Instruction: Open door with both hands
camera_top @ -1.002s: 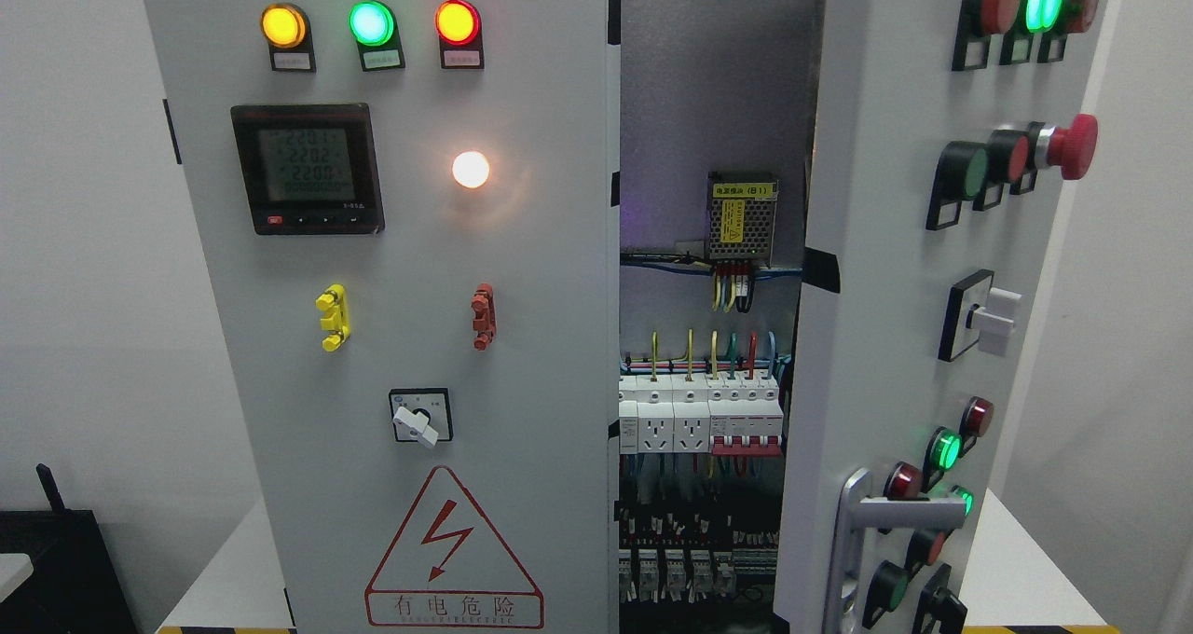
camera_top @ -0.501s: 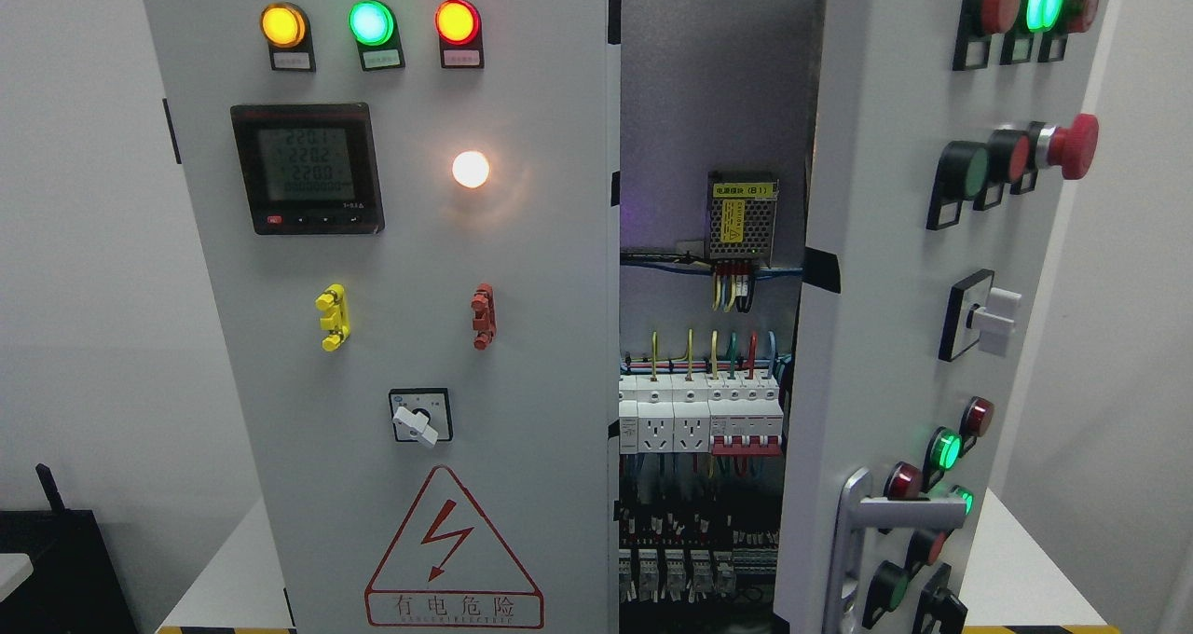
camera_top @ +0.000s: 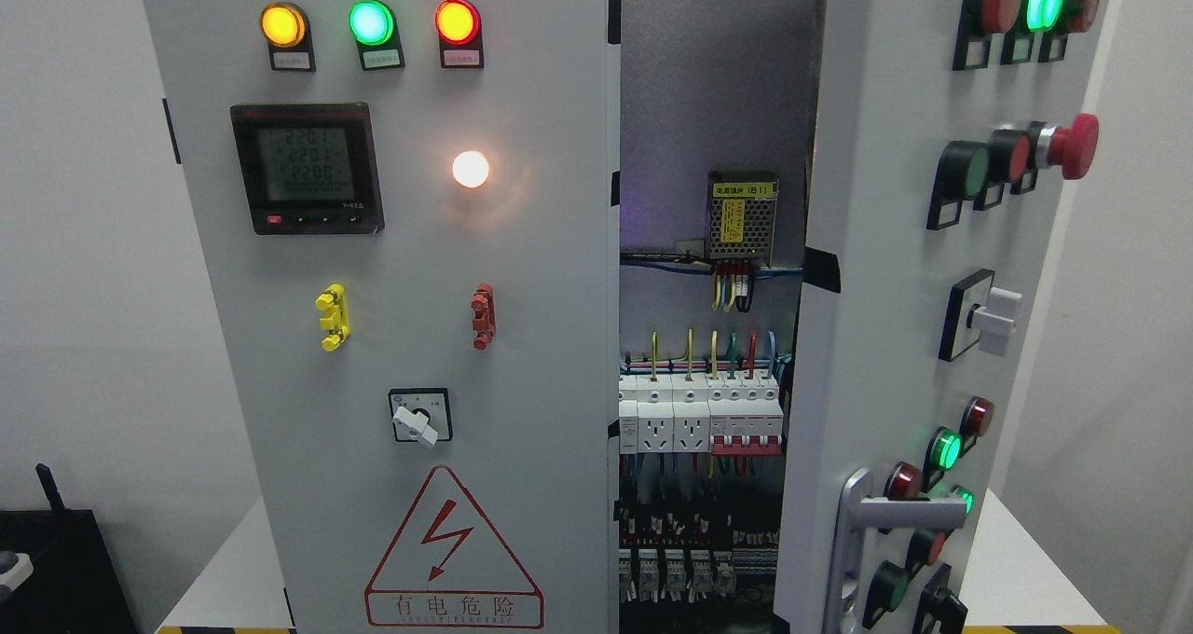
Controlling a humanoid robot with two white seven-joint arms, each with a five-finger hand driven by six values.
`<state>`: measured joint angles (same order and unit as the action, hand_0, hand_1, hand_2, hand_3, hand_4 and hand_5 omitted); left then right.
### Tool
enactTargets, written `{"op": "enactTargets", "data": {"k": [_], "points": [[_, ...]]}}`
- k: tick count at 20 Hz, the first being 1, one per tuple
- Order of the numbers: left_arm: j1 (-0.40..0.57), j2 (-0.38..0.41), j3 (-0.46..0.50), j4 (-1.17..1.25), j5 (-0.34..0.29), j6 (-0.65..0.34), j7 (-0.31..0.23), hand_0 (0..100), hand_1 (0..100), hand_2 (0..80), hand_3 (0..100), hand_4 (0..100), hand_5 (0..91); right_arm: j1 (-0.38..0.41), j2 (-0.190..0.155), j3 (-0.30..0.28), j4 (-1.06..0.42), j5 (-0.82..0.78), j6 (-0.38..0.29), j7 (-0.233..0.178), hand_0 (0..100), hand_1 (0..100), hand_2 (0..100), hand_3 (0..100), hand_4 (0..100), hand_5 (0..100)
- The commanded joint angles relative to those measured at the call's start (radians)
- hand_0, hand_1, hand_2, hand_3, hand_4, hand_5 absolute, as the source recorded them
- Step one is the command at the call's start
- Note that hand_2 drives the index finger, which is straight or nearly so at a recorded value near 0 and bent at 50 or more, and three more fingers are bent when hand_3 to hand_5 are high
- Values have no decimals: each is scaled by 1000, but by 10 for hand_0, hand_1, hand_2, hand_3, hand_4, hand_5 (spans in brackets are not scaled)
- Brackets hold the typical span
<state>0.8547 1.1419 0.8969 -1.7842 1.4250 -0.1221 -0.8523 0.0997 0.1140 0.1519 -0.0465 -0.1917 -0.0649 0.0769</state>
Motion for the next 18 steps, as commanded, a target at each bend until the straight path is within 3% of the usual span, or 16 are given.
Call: {"op": "enactTargets", "data": {"k": [1, 4, 6, 13, 16, 18], "points": [[-11, 117, -35, -26, 52, -4, 2, 0, 0, 0, 0, 31, 0, 0, 1, 0, 0, 0, 0, 0, 106, 0, 0, 0, 0, 0], [-13, 131, -44, -29, 52, -4, 2, 0, 0, 0, 0, 31, 0, 0, 0, 0, -1, 0, 0, 0, 106, 0, 0, 0, 0, 0], [-69, 169, -97, -29, 52, -2, 4, 0, 0, 0, 0, 31, 0, 0, 1, 0, 0, 0, 0, 0, 106, 0, 0, 0, 0, 0], [-619, 202, -657, -24, 42, 5, 7, 0, 0, 0, 0, 31, 0, 0, 0, 0, -1, 0, 0, 0, 106, 0, 0, 0, 0, 0], [-904, 202, -914, -24, 43, 74, 9, 0, 0, 0, 0, 31, 0, 0, 1, 0, 0, 0, 0, 0, 107, 0, 0, 0, 0, 0], [-1005, 202, -1024, -21, 43, 78, 12, 0, 0, 0, 0, 31, 0, 0, 0, 0, 0, 0, 0, 0, 107, 0, 0, 0, 0, 0]]}}
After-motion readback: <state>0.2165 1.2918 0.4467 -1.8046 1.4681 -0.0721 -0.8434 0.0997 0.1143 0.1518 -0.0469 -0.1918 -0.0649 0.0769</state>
